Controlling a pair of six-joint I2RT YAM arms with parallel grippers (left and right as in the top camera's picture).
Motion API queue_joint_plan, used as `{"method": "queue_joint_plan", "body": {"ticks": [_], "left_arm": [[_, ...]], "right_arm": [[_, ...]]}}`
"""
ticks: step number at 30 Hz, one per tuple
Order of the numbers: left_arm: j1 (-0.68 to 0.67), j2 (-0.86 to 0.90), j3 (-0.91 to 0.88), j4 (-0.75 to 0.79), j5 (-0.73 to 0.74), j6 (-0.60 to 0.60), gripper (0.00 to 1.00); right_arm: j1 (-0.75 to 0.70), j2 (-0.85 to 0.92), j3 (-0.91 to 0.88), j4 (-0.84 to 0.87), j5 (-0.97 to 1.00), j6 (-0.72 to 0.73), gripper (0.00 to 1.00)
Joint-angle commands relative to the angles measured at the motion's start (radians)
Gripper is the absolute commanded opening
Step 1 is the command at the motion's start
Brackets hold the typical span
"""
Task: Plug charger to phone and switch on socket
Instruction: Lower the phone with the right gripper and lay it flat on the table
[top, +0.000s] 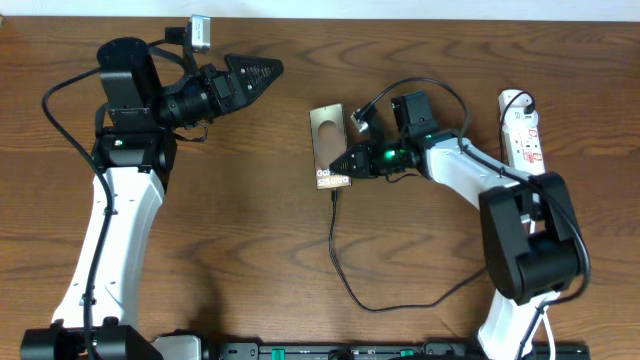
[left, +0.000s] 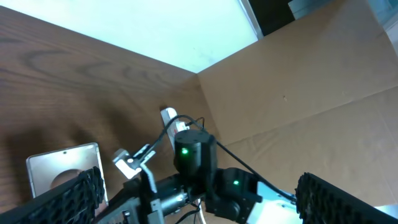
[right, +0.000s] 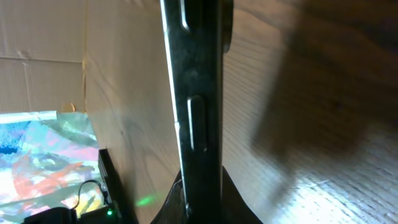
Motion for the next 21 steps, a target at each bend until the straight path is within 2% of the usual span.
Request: {"method": "queue_joint_plan", "body": {"ticks": [1,17,21], "left_arm": [[0.003,-0.016,0.009,0.002,0.003,0.014,0.99],[0.003,-0.016,0.009,0.002,0.003,0.014,1.00],[0.003,-0.016,0.009,0.002,0.003,0.014,1.00]], "right_arm": [[-0.004,0.027,0.014,0.011,-0.039,-0.026,0.01],[0.055,0.042,0.014,-0.021,0.100,-0.018,0.01],[0.071,0.043,0.014,-0.021,0.148,0.021,0.01]]}}
